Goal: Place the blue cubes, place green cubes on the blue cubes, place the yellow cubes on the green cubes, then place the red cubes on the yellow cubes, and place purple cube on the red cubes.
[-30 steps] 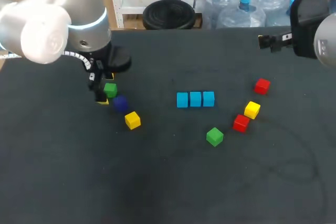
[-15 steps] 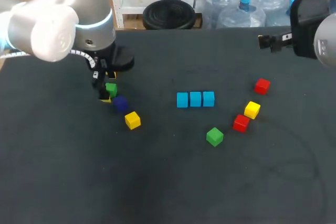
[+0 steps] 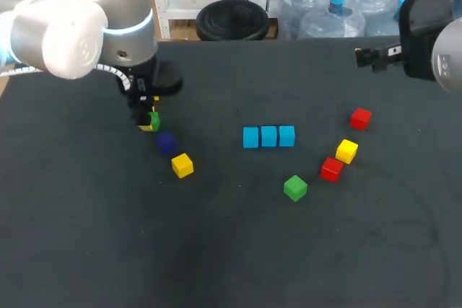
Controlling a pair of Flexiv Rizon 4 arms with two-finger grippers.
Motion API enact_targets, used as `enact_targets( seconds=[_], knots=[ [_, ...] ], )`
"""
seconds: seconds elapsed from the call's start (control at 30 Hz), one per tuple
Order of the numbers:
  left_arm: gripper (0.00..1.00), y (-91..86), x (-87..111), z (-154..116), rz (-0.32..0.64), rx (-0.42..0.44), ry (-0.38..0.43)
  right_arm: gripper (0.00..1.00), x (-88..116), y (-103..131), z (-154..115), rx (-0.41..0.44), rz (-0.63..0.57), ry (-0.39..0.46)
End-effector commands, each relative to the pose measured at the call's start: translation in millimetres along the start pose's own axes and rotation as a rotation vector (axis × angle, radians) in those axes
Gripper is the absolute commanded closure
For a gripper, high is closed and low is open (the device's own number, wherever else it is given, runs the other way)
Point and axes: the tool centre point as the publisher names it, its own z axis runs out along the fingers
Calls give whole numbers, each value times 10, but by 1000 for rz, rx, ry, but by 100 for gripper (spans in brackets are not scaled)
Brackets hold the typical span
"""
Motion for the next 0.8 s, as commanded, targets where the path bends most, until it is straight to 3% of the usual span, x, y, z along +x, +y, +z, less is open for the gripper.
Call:
enact_targets(
  seconds=[0.03, 0.2, 0.3, 0.57, 0.8],
  knots=[
    [100, 52, -53, -181, -46, 36, 32, 0, 20, -4, 18, -4, 1, -10],
    [100, 54, -232, -522, -168, 48, 4, 0, 20, -4, 18, -4, 1, -10],
    [100, 33, -364, -693, -197, 12, -14, 0, 20, -4, 18, -4, 1, -10],
    [100, -200, -745, -843, -149, 15, -27, 0, 20, -4, 18, -4, 1, -10],
    [100, -280, -1134, -864, -142, -25, -40, 0, 20, -4, 18, -4, 1, -10]
  ],
)
